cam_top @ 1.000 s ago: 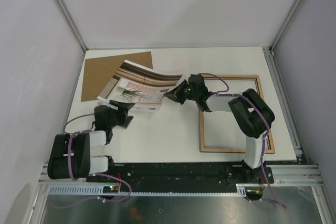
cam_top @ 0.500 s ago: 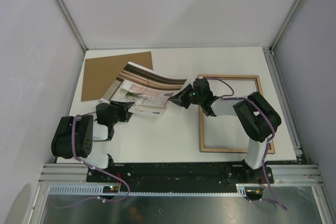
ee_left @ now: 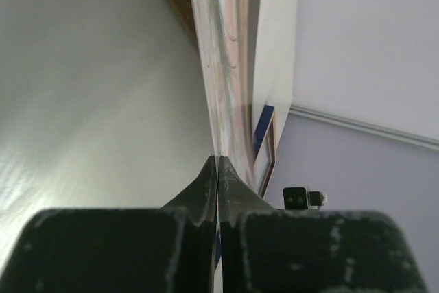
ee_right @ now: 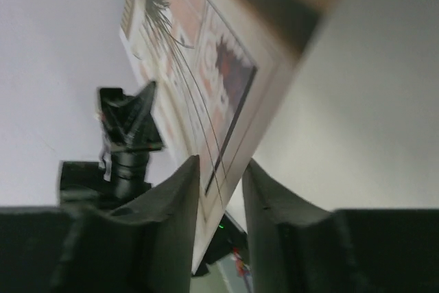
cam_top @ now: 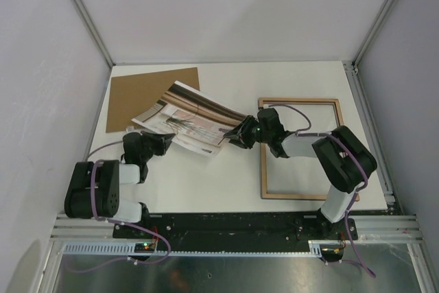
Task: Put the photo into the frame
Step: Pick up the photo from the backboard.
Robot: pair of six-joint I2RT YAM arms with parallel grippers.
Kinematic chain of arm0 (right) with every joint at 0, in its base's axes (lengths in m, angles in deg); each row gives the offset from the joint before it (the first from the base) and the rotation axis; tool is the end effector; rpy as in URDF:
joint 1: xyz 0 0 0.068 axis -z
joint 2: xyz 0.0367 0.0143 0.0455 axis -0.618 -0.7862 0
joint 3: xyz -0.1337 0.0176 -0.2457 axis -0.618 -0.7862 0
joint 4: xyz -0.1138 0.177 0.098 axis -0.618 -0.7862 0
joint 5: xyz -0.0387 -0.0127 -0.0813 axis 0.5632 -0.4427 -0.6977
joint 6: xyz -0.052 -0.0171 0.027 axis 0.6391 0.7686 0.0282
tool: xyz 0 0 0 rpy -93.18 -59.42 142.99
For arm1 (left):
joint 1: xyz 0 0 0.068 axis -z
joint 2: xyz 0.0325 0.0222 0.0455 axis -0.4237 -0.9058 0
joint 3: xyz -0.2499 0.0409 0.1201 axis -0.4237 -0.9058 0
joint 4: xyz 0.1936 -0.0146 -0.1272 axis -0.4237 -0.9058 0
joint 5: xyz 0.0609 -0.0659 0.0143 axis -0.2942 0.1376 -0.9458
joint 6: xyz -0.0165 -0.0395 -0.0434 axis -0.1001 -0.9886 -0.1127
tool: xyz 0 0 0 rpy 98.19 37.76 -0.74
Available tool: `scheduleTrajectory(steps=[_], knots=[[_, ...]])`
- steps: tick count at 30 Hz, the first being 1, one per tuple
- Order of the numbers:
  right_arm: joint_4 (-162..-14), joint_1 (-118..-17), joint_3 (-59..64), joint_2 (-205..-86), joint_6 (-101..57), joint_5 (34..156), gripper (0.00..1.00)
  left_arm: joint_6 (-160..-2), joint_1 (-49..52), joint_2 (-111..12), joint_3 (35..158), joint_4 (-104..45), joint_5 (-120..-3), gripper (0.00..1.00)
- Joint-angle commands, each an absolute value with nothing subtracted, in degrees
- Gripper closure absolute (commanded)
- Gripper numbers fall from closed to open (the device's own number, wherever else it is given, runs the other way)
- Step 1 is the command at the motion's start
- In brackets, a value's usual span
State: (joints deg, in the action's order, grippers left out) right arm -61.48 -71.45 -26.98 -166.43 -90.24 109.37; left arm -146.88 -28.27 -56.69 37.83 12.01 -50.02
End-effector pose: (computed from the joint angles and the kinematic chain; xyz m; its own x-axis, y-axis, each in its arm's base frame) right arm 0.2812 0.2048 0.1814 -0.8579 0.5112 -0.0520 0.1921 0.4130 0.8902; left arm 0.2230 -0.0030 0.1532 -0.3410 -0.9382 -0.0585 -0.3677 0.1904 -0.9102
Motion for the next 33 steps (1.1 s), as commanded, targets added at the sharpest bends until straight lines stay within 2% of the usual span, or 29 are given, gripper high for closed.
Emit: scheduleTrajectory(steps=[1, 5, 8, 10, 13, 19, 24, 27, 33], knots=[[-70.23, -71.76, -27.37, -159.57, -79.43, 110.03, 0.56, -141.24, -28.7, -48.69, 42.26, 3.66, -48.65, 1.0], [-83.37, -71.72, -28.81, -150.06, -66.61, 106.71, 0.4, -136.27, -28.3, -41.54, 47.72, -9.62, -48.68, 1.0], [-93.5, -72.17, -28.68, -140.38, -59.5, 99.39, 0.35, -133.62, -27.88, -37.94, 52.67, -18.62, -49.05, 1.0], [-99.91, -73.5, -25.97, -135.59, -54.72, 94.39, 0.32, -132.69, -27.2, -36.21, 55.48, -23.48, -49.22, 1.0], [-110.39, -80.7, -15.15, -133.86, -46.33, 83.17, 0.29, -132.49, -24.97, -34.39, 59.59, -29.69, -50.89, 1.0], [-123.05, -98.19, 5.57, -143.18, -33.31, 59.81, 0.23, -133.23, -15.03, -34.96, 69.72, -41.73, -57.58, 1.0], [-127.42, -107.62, 17.87, -153.26, -21.85, 45.86, 0.18, -135.93, -9.8, -35.88, 74.32, -45.61, -61.24, 1.0], [-127.46, -110.1, 20.38, -157.36, -15.57, 42.18, 0.17, -136.24, -7.99, -36.37, 76.79, -47.07, -62.06, 1.0], [-126.3, -111.13, 21.78, -159.03, -10.1, 44.15, 0.16, -135.73, -6.57, -36.89, 79.72, -49.31, -62.65, 1.0]])
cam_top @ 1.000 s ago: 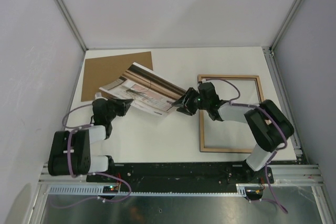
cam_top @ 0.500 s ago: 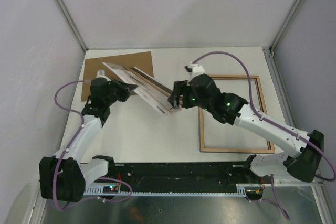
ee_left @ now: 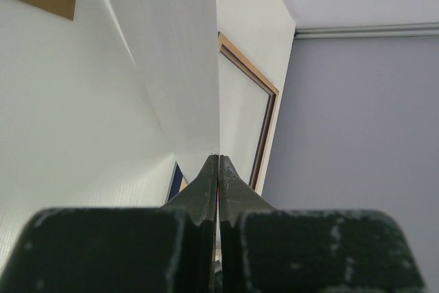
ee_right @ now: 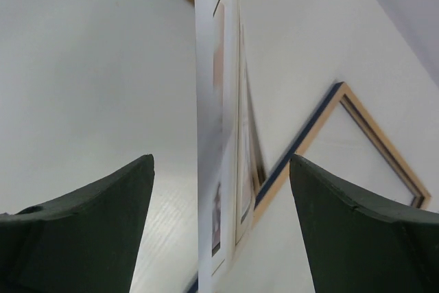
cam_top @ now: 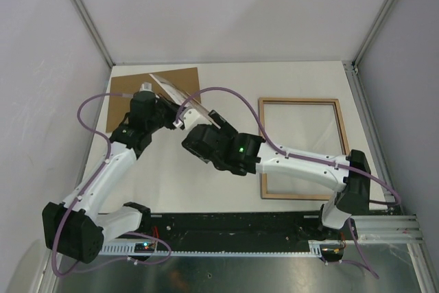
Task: Put the photo into the frame
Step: Pick up the photo from the backboard.
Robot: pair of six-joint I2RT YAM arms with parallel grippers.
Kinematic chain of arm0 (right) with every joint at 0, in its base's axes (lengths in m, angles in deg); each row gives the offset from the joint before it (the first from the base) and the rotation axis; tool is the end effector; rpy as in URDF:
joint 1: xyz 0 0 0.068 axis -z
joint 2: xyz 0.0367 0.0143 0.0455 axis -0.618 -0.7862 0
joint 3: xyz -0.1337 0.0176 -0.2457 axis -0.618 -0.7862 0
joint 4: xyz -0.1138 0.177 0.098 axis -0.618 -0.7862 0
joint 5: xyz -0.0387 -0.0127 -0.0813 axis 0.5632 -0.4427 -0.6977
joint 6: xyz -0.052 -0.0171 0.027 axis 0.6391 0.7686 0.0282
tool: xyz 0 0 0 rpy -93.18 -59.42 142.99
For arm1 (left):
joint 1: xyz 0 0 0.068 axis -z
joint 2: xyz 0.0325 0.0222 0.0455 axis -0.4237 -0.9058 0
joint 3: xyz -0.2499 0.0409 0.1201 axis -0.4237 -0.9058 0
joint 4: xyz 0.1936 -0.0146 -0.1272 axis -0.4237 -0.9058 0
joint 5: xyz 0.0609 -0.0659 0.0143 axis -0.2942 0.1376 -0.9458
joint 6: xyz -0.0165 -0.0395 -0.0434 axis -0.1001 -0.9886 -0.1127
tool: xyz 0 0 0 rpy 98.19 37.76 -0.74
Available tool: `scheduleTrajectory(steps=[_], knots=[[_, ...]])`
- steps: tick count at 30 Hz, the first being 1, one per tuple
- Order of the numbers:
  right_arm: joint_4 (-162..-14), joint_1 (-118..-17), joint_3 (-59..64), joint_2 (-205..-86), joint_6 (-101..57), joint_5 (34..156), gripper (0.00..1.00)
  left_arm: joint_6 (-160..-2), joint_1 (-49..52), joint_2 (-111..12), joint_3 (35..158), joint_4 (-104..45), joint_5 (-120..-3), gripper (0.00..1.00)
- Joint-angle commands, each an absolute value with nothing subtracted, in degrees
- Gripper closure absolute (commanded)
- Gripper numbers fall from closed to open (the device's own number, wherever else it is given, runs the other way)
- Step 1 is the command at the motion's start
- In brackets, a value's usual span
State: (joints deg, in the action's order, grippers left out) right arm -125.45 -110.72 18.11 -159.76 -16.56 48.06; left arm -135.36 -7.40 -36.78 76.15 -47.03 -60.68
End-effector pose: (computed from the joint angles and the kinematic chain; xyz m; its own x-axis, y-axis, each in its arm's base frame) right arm 0.1304 0.3180 0.3586 -0.2121 -0.6136 -0.7606 -0.5856 0.7029 -0.4037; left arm 0.2114 -0.0749 0.3192 -0.5711 -0.7617 -0.3061 -0.2094 0.4957 -0.8429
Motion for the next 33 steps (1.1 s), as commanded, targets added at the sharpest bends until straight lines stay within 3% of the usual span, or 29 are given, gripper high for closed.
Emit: scheduleTrajectory(steps=[1, 17, 25, 33], knots=[[-126.51, -111.52, 22.26, -159.35, -9.88, 44.42, 0.16, -135.72, -6.46, -37.05, 79.92, -49.47, -62.57, 1.0], [-133.94, -112.78, 31.94, -167.92, -7.17, 44.52, 0.26, -135.39, -3.85, -38.06, 83.93, -50.43, -61.94, 1.0], [-136.12, -112.79, 33.91, -168.66, -7.07, 42.43, 0.56, -134.79, -3.37, -38.29, 84.47, -50.68, -61.97, 1.0], [-137.38, -112.56, 34.65, -168.45, -7.25, 42.34, 0.93, -133.63, -2.77, -39.15, 86.43, -50.55, -61.48, 1.0]])
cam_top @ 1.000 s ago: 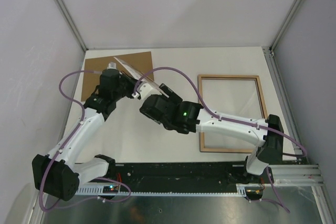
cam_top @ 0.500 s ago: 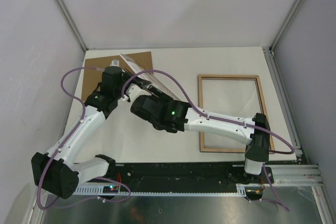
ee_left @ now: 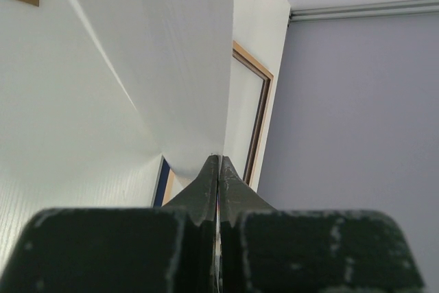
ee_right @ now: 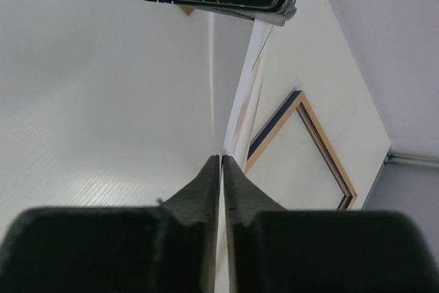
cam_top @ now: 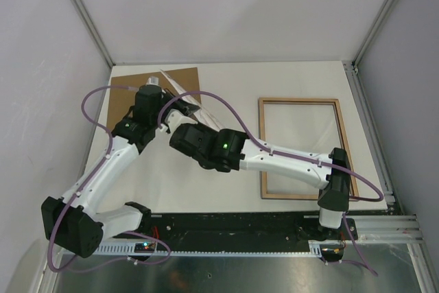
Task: Put the photo into the frame
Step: Turn over the photo at the center of the board.
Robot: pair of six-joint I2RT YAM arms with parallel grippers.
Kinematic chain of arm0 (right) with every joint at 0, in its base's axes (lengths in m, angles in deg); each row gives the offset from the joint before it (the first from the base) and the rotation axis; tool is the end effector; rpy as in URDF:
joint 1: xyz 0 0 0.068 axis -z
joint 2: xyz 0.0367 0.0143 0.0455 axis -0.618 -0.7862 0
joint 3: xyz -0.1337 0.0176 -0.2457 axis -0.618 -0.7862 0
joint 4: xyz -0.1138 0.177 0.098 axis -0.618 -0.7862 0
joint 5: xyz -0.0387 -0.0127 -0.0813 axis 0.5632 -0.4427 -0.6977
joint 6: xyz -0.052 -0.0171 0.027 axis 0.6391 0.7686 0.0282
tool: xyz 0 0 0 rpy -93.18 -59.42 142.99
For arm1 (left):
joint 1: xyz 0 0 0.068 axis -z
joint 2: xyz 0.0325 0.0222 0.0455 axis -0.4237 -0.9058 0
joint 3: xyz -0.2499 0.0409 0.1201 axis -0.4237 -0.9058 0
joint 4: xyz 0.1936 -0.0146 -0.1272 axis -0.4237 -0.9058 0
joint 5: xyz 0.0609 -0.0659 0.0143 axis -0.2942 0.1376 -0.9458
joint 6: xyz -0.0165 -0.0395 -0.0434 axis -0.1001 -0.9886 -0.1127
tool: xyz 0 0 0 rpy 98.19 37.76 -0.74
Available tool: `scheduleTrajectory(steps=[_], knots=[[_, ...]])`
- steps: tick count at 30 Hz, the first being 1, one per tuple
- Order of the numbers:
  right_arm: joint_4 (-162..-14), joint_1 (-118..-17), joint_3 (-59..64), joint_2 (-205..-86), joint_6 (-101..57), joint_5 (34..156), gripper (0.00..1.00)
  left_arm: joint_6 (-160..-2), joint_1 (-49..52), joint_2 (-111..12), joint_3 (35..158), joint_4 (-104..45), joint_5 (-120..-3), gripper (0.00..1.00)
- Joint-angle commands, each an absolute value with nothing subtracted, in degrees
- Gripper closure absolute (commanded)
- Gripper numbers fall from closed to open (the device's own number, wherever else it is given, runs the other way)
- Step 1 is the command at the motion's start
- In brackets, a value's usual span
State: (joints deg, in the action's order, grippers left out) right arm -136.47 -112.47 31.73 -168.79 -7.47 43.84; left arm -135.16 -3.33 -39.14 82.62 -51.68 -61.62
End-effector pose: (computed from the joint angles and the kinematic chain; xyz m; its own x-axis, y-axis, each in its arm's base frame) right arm 0.1306 0.3478 0.3616 -0.1223 -0.7929 -0.5969 -0.5894 0.5420 -0.5991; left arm 0.2132 -0.0920 0.3388 -0.6156 -0.7233 -0.3128 -0.1840 0.5179 -0.8354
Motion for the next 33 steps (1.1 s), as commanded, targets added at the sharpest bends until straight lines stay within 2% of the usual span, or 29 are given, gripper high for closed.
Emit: scheduleTrajectory(steps=[1, 6, 8, 11, 13, 15, 18, 22, 25, 33], knots=[[-137.45, -112.45, 34.67, -168.36, -7.26, 42.5, 0.96, -133.4, -2.71, -39.24, 86.84, -50.57, -61.37, 1.0], [-137.81, -111.87, 35.2, -167.51, -7.32, 42.71, 1.0, -132.32, -2.74, -39.89, 88.12, -50.59, -60.54, 1.0], [-138.17, -111.59, 35.76, -167.29, -7.25, 42.38, 1.0, -131.57, -2.72, -40.17, 88.65, -50.52, -60.2, 0.93], [-139.46, -109.94, 37.77, -167.15, -7.44, 42.68, 1.0, -129.71, -2.71, -40.58, 90.1, -50.54, -59.85, 0.62], [-140.39, -107.81, 39.77, -167.13, -7.83, 43.85, 1.0, -127.93, -2.73, -41.29, 91.89, -50.44, -59.96, 0.46], [-141.43, -105.02, 42.31, -167.15, -8.28, 45.68, 1.0, -125.6, -2.74, -42.56, 94.71, -50.42, -59.49, 0.33], [-143.37, -100.83, 46.9, -167.53, -9.14, 49.46, 1.0, -122.63, -2.81, -45.39, 99.48, -50.37, -57.57, 0.22], [-147.8, -93.22, 53.72, -168.72, -11.38, 54.69, 1.0, -118.79, -2.82, -48.2, 105.61, -50.39, -55.14, 0.15], [-150.01, -86.37, 55.33, -167.71, -14.2, 60.88, 1.0, -117.35, -3.09, -48.22, 107.34, -50.41, -54.68, 0.13], [-148.9, -64.72, 41.08, -155.14, -25.4, 72.74, 1.0, -116.32, -4.91, -47.78, 102.58, -50.42, -53.99, 0.14]])
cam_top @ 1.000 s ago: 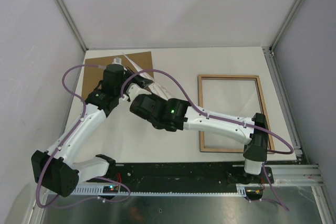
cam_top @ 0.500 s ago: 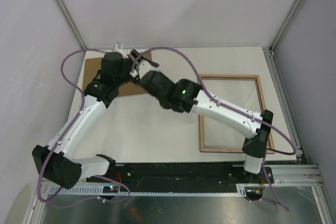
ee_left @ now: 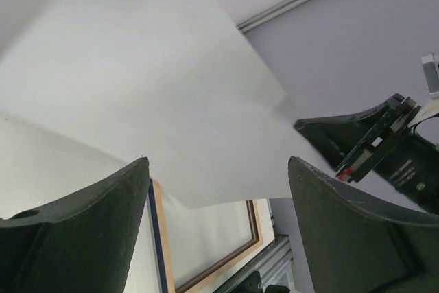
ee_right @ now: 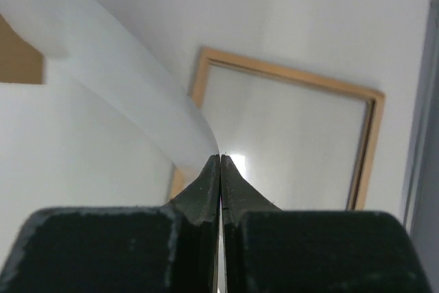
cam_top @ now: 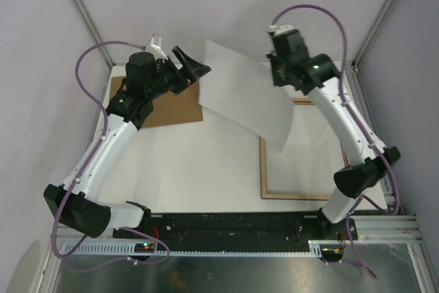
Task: Put the photo into the frame
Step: Turn over the photo at the center of the board.
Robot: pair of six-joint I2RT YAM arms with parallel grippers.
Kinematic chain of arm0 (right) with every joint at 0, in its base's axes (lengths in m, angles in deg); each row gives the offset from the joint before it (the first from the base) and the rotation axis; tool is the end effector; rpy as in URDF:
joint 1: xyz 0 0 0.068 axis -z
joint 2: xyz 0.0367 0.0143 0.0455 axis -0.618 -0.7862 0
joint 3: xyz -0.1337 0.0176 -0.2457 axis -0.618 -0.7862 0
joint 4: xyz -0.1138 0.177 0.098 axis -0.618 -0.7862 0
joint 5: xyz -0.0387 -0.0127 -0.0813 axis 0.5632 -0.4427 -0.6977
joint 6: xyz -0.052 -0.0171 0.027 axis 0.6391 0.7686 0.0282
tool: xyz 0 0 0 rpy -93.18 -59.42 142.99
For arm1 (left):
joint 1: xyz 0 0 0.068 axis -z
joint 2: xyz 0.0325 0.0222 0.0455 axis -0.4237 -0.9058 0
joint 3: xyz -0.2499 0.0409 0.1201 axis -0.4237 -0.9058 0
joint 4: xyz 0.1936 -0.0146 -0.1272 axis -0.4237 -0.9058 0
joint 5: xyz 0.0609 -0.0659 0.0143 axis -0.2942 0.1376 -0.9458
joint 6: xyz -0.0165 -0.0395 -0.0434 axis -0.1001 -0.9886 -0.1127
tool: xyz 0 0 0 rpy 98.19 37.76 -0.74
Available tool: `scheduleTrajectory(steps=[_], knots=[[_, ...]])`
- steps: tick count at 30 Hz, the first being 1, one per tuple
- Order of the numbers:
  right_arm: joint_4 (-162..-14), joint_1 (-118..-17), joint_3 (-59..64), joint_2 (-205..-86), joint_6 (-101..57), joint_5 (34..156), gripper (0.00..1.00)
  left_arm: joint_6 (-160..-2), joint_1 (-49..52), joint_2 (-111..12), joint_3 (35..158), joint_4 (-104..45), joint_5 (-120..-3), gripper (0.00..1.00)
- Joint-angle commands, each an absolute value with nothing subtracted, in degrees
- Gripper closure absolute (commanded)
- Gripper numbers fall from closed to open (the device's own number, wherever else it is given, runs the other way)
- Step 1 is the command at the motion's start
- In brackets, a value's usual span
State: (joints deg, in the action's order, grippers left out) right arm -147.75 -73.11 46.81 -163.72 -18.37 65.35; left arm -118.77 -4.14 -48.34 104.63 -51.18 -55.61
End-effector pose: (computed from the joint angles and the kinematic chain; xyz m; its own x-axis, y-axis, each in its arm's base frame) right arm 0.2806 0.1750 0.4419 -0.5299 -0.3077 -0.7903 -0.2576 0.9462 -0.1957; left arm 0.2473 -0.1065 0.4276 -0.5746 -0.5636 -0.5935 0.2037 0.6039 -0.7706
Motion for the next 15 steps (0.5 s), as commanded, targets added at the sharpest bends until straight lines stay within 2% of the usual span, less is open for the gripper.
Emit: scheduleTrajectory(steps=[1, 5, 15], knots=[[-148.62, -62.74, 39.29, -153.49, -26.36, 73.69, 1.0, -116.35, -4.92, -48.08, 101.5, -50.37, -53.58, 0.15], [-147.83, -56.25, 31.95, -148.67, -28.46, 75.16, 1.0, -115.48, -3.71, -51.64, 98.06, -50.14, -52.49, 0.17], [-144.94, -47.33, 15.32, -138.57, -30.1, 75.63, 1.0, -112.16, 8.67, -69.94, 94.86, -45.9, -55.31, 0.25]])
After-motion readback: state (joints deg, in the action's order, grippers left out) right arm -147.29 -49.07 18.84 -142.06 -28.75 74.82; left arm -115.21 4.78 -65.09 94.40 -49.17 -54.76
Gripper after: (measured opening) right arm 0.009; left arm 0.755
